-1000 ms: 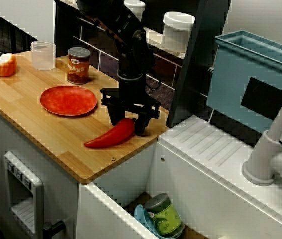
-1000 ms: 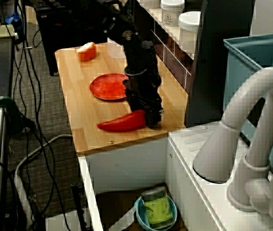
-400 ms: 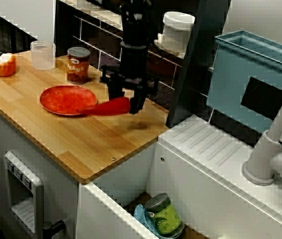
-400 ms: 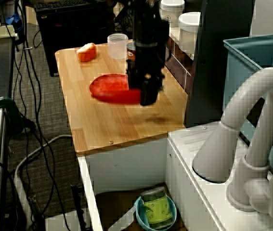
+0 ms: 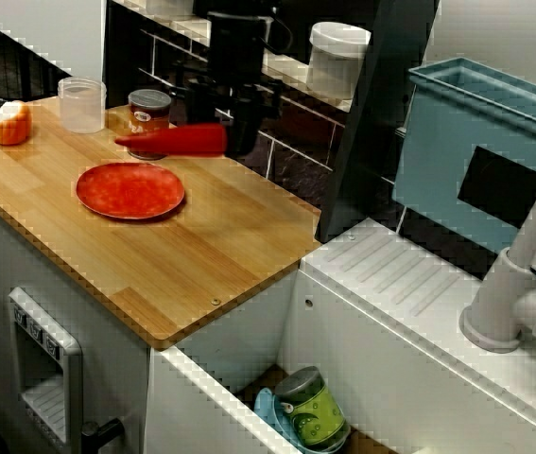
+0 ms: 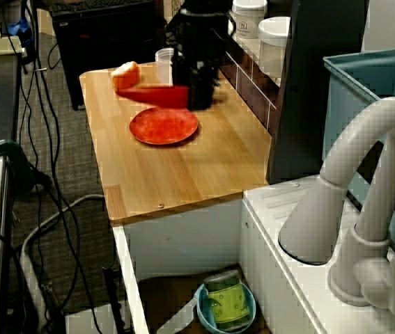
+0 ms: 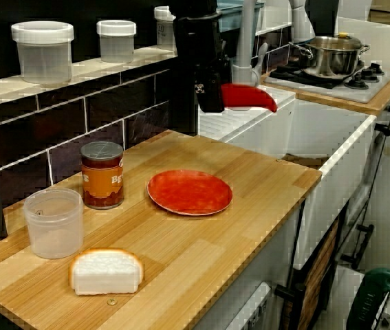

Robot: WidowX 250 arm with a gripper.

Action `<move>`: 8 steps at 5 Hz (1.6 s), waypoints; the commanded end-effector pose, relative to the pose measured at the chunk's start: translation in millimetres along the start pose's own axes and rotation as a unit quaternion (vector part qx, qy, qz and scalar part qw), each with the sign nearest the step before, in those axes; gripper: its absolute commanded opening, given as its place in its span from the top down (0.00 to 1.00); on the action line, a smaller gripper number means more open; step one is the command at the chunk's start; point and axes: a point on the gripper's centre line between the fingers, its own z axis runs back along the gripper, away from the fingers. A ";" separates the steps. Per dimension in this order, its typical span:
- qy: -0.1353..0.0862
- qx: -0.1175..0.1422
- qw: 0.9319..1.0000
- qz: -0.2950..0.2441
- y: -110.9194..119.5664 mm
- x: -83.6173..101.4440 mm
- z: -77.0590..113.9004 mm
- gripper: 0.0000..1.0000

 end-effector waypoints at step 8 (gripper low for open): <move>-0.211 0.007 0.969 0.126 87.0 39.0 -48.3 0.00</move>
